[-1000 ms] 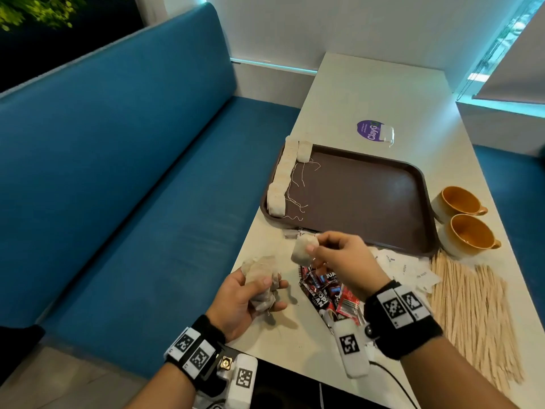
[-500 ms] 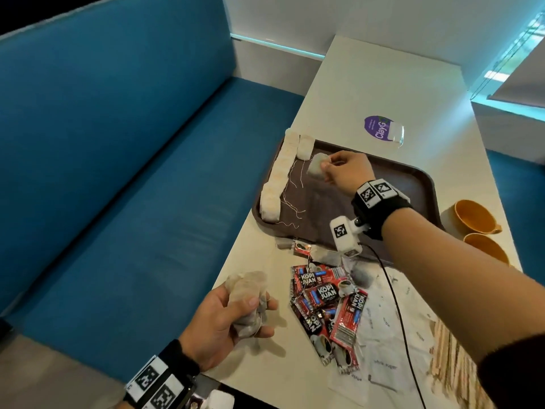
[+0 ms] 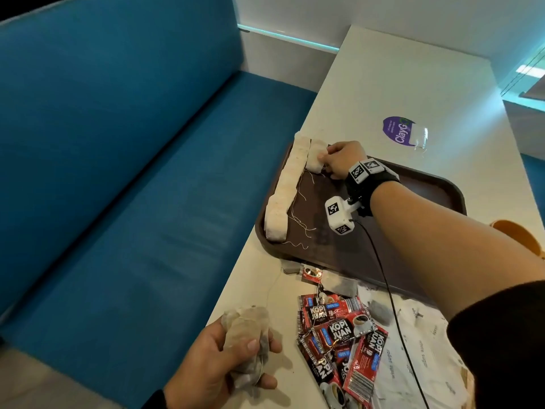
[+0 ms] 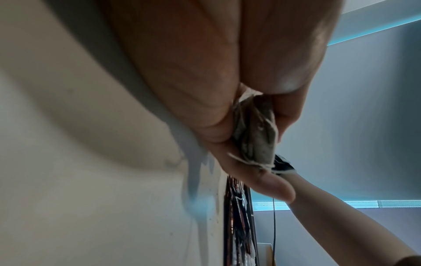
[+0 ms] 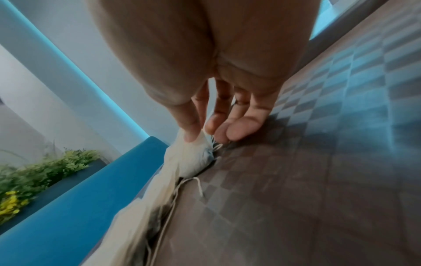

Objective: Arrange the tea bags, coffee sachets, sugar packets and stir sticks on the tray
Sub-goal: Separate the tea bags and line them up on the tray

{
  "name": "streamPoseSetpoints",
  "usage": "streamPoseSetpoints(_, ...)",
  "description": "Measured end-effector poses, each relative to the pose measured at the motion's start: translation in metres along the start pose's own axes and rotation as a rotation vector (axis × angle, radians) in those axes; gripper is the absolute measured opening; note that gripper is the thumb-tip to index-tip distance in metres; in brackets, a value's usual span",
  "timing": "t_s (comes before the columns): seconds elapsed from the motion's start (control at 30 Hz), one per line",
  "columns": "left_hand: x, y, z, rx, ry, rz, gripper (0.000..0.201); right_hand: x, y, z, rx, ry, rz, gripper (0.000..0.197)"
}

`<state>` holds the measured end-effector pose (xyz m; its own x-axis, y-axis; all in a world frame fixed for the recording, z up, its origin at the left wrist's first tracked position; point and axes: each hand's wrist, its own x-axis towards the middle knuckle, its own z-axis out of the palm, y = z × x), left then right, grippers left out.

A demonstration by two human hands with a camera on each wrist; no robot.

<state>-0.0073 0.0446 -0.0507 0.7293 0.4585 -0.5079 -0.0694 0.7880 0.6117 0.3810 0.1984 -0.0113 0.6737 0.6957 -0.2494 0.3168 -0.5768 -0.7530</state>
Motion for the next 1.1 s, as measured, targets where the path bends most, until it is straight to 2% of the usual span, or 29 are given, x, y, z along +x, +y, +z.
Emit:
streamPoseSetpoints(0.07,0.0,0.0,-0.001,-0.008,-0.014,-0.013,0.091,0.005,0.001,0.002,-0.033,0.035,-0.026,0.028)
streamPoseSetpoints(0.13,0.0,0.001,-0.003,0.011,-0.026,-0.019,0.087,0.006,0.002,0.002,-0.037,0.067,-0.053,0.033)
streamPoseSetpoints(0.37,0.0,0.001,-0.003,0.028,-0.023,-0.023,0.094,0.006,0.005,0.009,-0.215,-0.048,-0.114,0.027)
streamPoseSetpoints(0.53,0.0,0.001,-0.004,0.034,-0.025,-0.01,0.081,0.003,0.003,0.008,-0.207,-0.054,-0.088,0.024)
streamPoseSetpoints(0.6,0.0,0.001,-0.002,0.038,-0.017,0.005,0.087,-0.001,0.005,0.005,-0.168,-0.041,-0.086,0.025)
streamPoseSetpoints(0.7,0.001,0.0,-0.001,0.061,0.005,0.037,0.095,-0.015,0.004,-0.005,-0.11,-0.002,-0.109,0.017)
streamPoseSetpoints(0.83,0.001,-0.002,0.0,0.029,0.02,0.077,0.095,-0.063,-0.005,-0.021,-0.101,0.026,-0.209,0.011)
streamPoseSetpoints(0.93,-0.002,-0.002,0.001,-0.033,-0.02,0.092,0.093,-0.119,-0.007,-0.024,-0.106,-0.046,-0.266,0.007)
streamPoseSetpoints(1.1,-0.007,-0.002,0.0,-0.043,-0.06,0.11,0.073,-0.218,-0.005,-0.013,-0.077,-0.158,-0.329,0.004)
